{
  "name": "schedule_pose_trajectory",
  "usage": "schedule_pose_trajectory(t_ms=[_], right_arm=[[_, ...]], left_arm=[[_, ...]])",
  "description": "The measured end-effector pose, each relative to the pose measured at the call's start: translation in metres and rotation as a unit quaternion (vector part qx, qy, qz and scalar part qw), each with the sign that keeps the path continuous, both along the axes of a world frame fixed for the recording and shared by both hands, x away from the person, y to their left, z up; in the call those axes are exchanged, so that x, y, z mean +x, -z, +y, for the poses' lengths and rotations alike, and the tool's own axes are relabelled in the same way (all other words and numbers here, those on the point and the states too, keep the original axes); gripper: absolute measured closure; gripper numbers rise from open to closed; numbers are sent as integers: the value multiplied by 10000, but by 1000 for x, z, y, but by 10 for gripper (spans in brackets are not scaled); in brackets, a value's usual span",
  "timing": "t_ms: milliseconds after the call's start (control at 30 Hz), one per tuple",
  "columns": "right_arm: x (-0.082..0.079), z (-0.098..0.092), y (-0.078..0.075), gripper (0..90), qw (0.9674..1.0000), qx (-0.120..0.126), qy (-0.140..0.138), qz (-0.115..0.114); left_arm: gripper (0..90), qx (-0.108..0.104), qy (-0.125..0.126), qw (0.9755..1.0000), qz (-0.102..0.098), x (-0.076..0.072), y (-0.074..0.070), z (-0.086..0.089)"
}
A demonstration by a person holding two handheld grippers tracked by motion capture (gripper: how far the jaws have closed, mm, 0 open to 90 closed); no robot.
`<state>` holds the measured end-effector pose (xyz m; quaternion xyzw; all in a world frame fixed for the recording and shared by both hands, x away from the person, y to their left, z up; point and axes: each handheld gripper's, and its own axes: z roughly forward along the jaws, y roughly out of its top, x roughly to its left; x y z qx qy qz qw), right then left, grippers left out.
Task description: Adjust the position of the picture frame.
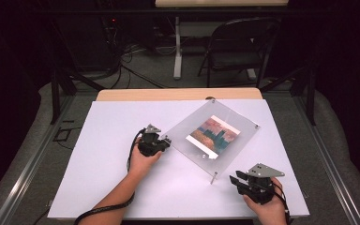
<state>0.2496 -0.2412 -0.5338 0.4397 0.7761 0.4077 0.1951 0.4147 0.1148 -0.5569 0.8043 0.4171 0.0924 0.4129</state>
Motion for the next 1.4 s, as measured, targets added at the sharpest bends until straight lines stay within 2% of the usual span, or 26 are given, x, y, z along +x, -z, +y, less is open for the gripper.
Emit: schedule_pose_trajectory(t_ms=[367,400,533,667,700,767,933,1033,1200,1400], right_arm=[[-3,11,1,633,9995,164,-229,111],[-3,12,1,629,9994,204,-244,121],[-4,14,2,623,9985,395,-306,222],[-6,17,0,623,9984,404,-354,165],[-7,18,-1,623,9976,550,-372,179],[-7,20,-1,623,9971,630,-387,175],[-5,26,-2,629,9973,632,-366,78],[0,29,-1,665,9971,678,-330,121],[4,35,2,738,9978,559,-320,169],[5,36,3,799,9975,584,-327,214]], left_arm=[[821,-147,-29,9999,12,-3,-12,1],[821,-216,-4,9998,-20,-5,-17,2],[823,-271,79,9996,-75,-8,-26,2],[824,-335,123,9993,-109,-10,-32,2],[825,-368,176,9991,-134,-11,-35,2],[824,-399,197,9990,-109,-12,-36,1],[825,-431,267,9987,-61,-16,-37,1],[825,-435,286,9986,-74,-18,-37,1],[827,-478,357,9982,-78,-22,-39,1],[832,-411,418,9982,-144,-26,-39,-1]])
